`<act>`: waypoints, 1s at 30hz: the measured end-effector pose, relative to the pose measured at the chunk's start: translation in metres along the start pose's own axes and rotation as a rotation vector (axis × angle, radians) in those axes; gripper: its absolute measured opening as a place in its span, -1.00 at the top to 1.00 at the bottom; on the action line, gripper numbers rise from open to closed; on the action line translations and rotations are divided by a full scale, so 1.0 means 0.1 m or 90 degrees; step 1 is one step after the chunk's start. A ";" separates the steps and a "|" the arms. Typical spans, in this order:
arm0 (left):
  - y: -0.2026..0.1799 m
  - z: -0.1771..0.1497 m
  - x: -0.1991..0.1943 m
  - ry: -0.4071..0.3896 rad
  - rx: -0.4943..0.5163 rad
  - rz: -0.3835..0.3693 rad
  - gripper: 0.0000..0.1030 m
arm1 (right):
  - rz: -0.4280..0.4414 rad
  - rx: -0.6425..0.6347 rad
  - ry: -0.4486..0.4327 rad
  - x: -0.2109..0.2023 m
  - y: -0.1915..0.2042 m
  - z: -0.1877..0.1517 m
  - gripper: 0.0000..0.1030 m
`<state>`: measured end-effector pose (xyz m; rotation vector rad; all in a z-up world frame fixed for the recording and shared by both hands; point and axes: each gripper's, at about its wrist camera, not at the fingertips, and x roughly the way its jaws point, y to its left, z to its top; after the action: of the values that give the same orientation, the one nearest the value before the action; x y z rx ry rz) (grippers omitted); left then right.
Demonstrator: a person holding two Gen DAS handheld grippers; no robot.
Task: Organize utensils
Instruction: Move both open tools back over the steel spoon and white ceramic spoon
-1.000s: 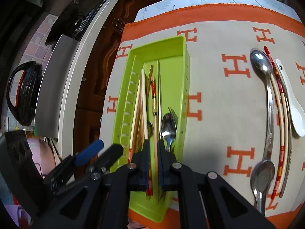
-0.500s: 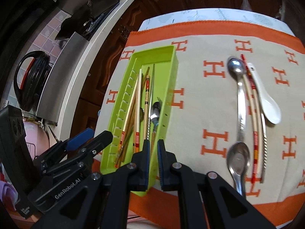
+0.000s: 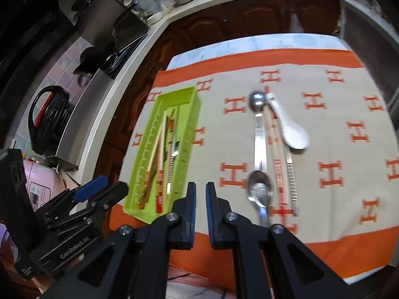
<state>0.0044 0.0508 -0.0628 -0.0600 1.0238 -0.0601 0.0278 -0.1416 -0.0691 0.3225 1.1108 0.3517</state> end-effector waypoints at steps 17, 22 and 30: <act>-0.84 0.43 -0.18 -0.018 0.091 -0.073 0.06 | -0.092 0.018 -0.055 -0.62 -0.57 0.31 0.85; -0.99 0.69 0.05 -0.004 0.066 -0.083 0.06 | -0.104 0.020 -0.042 -0.56 -0.69 0.48 0.85; -1.10 1.00 0.54 -0.001 0.047 -0.058 0.06 | -0.107 0.013 0.009 -0.24 -0.89 0.65 0.85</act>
<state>0.1156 -0.0609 -0.0481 -0.0390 1.0165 -0.1809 0.0871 -0.2369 -0.0605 0.2425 1.1480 0.1937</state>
